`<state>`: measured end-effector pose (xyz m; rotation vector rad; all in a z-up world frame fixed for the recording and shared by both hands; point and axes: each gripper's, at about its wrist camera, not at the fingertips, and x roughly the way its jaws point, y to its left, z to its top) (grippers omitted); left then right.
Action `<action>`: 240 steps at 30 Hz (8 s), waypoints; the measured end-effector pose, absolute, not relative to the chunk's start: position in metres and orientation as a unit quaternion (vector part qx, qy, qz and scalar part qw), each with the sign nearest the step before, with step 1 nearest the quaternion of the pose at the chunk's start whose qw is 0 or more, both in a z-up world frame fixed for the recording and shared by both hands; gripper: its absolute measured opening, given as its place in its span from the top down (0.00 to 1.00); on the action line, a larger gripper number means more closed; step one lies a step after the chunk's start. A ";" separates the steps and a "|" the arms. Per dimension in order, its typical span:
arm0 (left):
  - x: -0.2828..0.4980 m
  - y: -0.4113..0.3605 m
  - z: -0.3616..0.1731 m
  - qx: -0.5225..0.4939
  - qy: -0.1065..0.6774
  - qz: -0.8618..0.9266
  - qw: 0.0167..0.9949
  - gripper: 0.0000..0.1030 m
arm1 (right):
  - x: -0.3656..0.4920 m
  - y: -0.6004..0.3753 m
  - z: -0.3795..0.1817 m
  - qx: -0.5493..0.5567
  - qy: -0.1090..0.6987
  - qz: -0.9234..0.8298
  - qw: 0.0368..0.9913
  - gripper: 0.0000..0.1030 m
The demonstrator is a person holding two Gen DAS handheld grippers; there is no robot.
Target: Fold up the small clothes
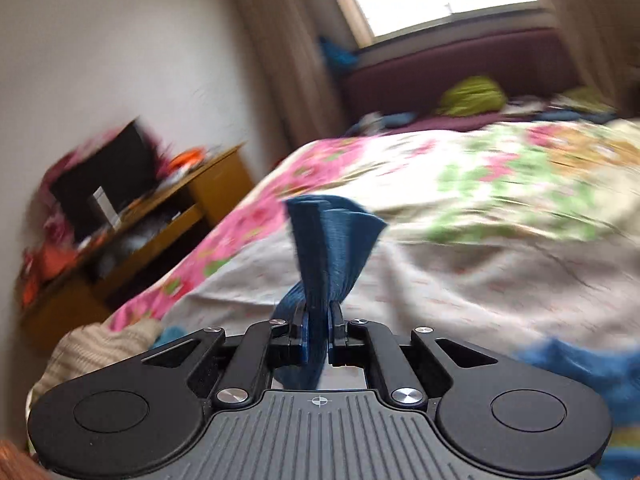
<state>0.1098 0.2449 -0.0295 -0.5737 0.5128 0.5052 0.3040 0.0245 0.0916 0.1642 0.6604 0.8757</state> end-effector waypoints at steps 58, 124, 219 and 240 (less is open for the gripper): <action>0.219 0.057 -0.019 0.070 0.374 0.120 0.917 0.00 | 0.339 -0.237 -0.089 0.403 0.375 0.211 0.807 0.85; 0.251 0.033 -0.037 0.112 0.361 0.055 0.924 0.29 | 0.333 -0.232 -0.041 0.293 0.422 0.219 0.829 0.89; 0.055 0.131 -0.022 -0.198 0.519 -0.023 0.831 0.47 | 0.123 -0.270 -0.034 0.191 0.555 0.246 0.772 0.73; 0.145 0.182 0.019 -0.406 0.401 -0.103 0.814 0.80 | 0.230 -0.260 0.010 0.401 0.427 0.300 0.753 0.93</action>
